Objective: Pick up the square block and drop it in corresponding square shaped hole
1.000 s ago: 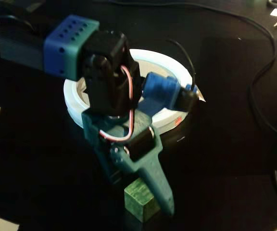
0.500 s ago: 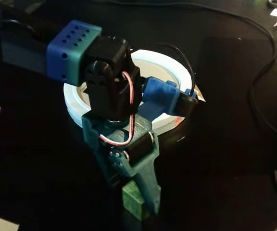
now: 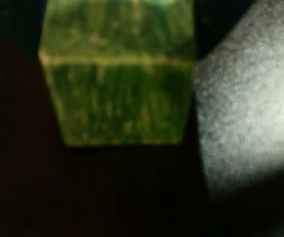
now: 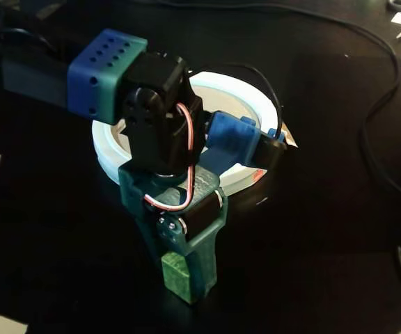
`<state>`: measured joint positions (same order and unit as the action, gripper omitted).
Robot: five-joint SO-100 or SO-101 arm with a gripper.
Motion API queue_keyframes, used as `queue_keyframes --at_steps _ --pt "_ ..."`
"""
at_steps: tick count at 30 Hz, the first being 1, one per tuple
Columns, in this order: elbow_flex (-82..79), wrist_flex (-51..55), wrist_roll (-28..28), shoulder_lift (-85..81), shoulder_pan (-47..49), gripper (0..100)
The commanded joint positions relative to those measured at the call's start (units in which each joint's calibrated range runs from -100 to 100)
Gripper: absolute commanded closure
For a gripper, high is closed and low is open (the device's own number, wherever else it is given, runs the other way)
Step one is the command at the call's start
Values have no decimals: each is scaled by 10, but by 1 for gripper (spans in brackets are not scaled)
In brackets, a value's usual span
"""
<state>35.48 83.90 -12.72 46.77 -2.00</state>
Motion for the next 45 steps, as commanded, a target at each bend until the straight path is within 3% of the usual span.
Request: queue_keyframes --at_steps 1,7,18,24,38,45 --pt "80 8 1 -24 3 69" --pt "79 22 1 -89 35 68" --pt "81 161 -6 -281 135 67" --pt "72 161 -38 -375 199 66" --pt "67 161 -76 -412 343 66" --pt "-92 161 -99 -487 356 66"
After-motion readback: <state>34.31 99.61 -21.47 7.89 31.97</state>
